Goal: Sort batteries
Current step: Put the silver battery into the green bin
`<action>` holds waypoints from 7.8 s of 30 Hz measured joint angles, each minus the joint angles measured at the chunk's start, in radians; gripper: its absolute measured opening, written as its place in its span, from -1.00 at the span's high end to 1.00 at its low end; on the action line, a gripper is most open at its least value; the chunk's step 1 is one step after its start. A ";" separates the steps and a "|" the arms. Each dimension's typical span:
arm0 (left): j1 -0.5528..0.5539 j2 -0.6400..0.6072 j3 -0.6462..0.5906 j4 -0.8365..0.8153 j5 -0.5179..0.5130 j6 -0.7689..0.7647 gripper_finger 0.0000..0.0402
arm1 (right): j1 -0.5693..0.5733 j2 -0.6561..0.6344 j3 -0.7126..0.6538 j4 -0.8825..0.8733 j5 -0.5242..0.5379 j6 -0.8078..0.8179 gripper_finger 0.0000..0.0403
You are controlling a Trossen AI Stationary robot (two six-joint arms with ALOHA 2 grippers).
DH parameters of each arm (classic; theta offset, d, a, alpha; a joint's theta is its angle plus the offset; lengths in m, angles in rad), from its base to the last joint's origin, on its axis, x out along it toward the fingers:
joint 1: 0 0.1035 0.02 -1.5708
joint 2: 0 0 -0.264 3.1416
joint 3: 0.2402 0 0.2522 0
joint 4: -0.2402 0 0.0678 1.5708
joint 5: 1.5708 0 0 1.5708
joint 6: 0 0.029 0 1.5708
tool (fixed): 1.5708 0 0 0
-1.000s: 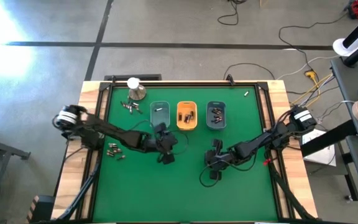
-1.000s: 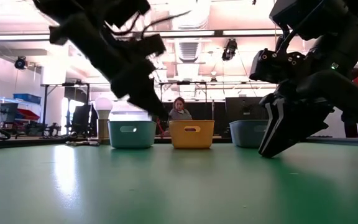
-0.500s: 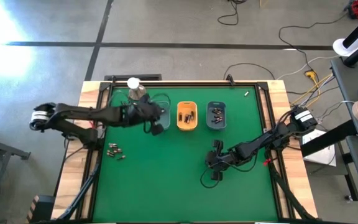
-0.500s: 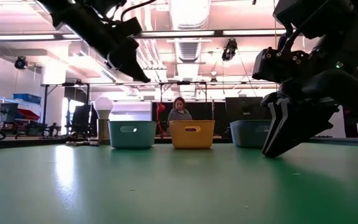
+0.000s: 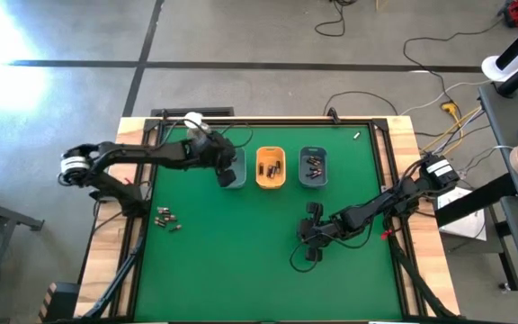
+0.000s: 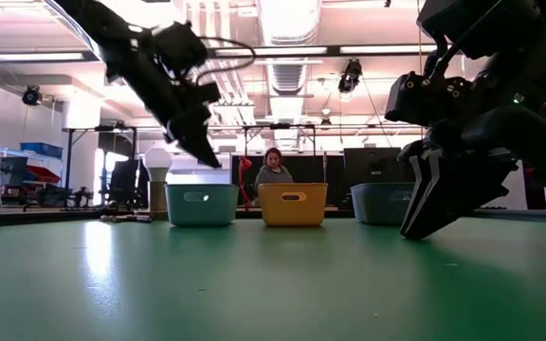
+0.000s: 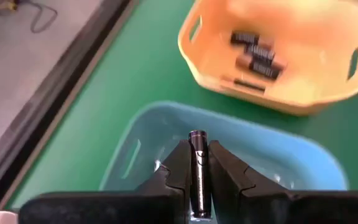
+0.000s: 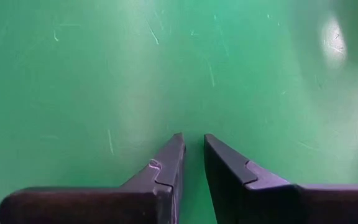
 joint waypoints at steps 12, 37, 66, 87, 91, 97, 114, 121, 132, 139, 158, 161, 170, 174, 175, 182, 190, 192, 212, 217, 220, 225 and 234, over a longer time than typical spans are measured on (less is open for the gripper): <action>0.006 0.179 0.000 0.073 0.003 0.000 0.90 | 0.005 0.000 0.000 0.000 0.002 0.008 0.69; 0.005 0.255 0.003 0.091 -0.019 -0.027 0.74 | 0.007 0.000 -0.001 0.006 0.014 0.017 0.71; -0.008 -0.217 0.061 -0.383 -0.308 -0.353 0.16 | 0.026 0.000 -0.001 0.006 0.034 0.023 0.65; 0.012 -0.324 -0.178 -0.395 -0.546 -0.820 0.16 | 0.026 0.000 -0.001 0.007 0.027 0.061 0.64; 0.017 -0.323 -0.199 -0.409 -0.550 -0.865 0.16 | 0.026 0.000 -0.001 0.007 0.027 0.064 0.60; 0.054 -0.323 -0.247 -0.412 -0.550 -0.935 0.16 | 0.026 0.000 0.000 0.007 0.026 0.068 0.56; 0.202 -0.324 -0.255 -0.447 -0.431 -0.933 0.16 | 0.029 0.000 0.000 0.007 0.026 0.072 0.58; 0.202 -0.324 -0.325 -0.338 -0.356 -0.937 0.16 | 0.029 0.000 0.000 0.007 0.025 0.075 0.53; 0.174 -0.290 -0.470 0.015 -0.362 -0.866 0.16 | 0.029 0.000 0.000 0.007 0.024 0.075 0.61; 0.114 -0.210 -0.489 0.030 -0.437 -0.905 0.16 | 0.029 0.000 0.000 0.007 0.024 0.075 0.58; 0.074 0.004 -0.499 0.220 -0.532 -0.945 0.82 | 0.029 0.000 0.000 0.007 0.025 0.075 0.61; 0.074 0.018 -0.499 0.221 -0.545 -0.941 0.92 | 0.029 0.000 0.000 0.007 0.025 0.075 0.61; 0.048 -0.056 -0.505 0.160 -0.515 -0.890 0.94 | 0.033 0.000 0.000 0.006 0.027 0.075 0.54; 0.016 -0.143 -0.508 0.086 -0.470 -0.891 0.94 | 0.033 0.000 0.000 0.007 0.027 0.075 0.56; 0.004 -0.168 -0.509 0.070 -0.452 -0.893 0.94 | 0.033 0.000 0.000 0.006 0.027 0.075 0.57; -0.108 -0.337 -0.453 -0.042 -0.416 -0.827 0.94 | 0.033 0.000 0.000 0.007 0.027 0.071 0.62; -0.220 -0.357 -0.243 -0.126 -0.485 -0.601 0.95 | 0.033 0.000 0.000 0.006 0.027 0.069 0.59; -0.223 -0.334 -0.199 -0.116 -0.460 -0.539 0.95 | 0.033 0.000 0.000 0.006 0.027 0.072 0.57; -0.048 0.110 0.050 -0.099 -0.142 -0.210 0.94 | 0.052 0.000 -0.001 0.006 0.030 0.099 0.61; -0.021 0.196 0.096 -0.141 -0.124 -0.242 0.94 | 0.052 0.000 -0.001 0.006 0.028 0.102 0.56; -0.003 0.244 0.122 -0.200 -0.124 -0.275 0.93 | 0.052 0.000 -0.001 0.006 0.027 0.104 0.54; 0.002 0.283 0.137 -0.219 -0.127 -0.279 0.93 | 0.052 0.000 -0.001 0.006 0.027 0.105 0.55; 0.002 0.280 0.136 -0.237 -0.106 -0.248 0.84 | 0.052 0.000 -0.001 0.006 0.027 0.105 0.58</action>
